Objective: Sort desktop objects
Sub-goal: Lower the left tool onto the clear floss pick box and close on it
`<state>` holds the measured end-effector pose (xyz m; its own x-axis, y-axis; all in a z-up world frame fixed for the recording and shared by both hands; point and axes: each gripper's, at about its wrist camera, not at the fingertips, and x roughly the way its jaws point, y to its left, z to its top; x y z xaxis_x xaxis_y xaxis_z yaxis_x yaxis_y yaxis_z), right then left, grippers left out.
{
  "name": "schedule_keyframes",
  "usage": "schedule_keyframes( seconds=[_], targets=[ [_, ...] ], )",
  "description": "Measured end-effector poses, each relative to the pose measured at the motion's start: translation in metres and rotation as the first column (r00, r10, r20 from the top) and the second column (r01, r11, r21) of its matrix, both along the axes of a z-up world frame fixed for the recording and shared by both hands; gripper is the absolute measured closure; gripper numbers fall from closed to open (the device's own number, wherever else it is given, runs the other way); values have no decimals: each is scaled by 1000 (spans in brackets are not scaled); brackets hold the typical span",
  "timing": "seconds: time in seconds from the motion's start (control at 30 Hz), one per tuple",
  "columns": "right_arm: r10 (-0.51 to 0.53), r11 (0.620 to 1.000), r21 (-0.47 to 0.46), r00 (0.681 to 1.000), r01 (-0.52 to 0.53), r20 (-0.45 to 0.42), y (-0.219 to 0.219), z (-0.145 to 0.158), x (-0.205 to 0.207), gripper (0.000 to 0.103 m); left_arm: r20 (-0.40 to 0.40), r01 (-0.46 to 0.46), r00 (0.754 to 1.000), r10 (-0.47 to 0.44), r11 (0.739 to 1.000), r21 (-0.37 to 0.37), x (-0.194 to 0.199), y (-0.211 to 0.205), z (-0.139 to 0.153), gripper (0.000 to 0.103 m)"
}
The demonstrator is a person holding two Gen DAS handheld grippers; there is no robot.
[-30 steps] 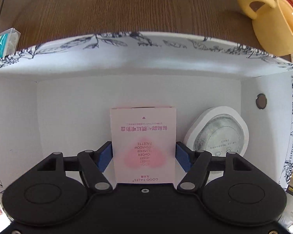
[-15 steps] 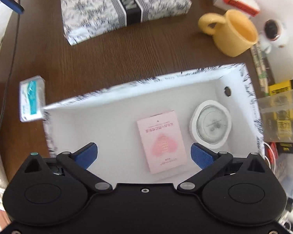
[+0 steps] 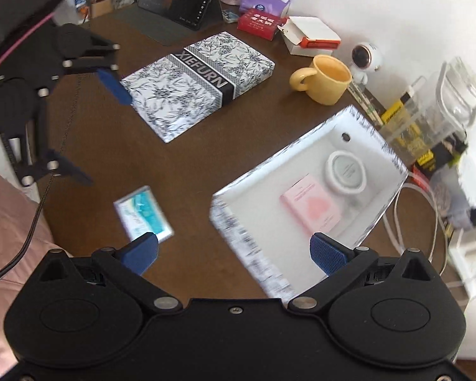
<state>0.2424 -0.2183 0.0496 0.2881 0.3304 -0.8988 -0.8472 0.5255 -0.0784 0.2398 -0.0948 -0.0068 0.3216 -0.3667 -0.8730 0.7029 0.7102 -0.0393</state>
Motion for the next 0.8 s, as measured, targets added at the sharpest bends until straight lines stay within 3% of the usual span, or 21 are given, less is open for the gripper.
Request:
schedule_keyframes(
  seconds=[0.17, 0.33, 0.57, 0.8],
  targets=[
    [-176, 981, 82, 984, 178, -27, -4, -20, -36, 0, 18, 84, 996, -85, 996, 33, -2, -5, -5, 0],
    [-293, 948, 100, 951, 302, -94, -4, -41, -55, 0, 24, 161, 986, -163, 985, 66, -3, -12, -11, 0],
    [-355, 927, 81, 926, 367, -130, -2, -55, -70, 0, 0, 250, 968, -252, 961, 120, -5, -22, -26, 0],
    [-359, 925, 73, 919, 374, -163, 2, -63, -80, 0, -51, 369, 929, -366, 910, 188, -5, -41, -56, 0]
  ],
)
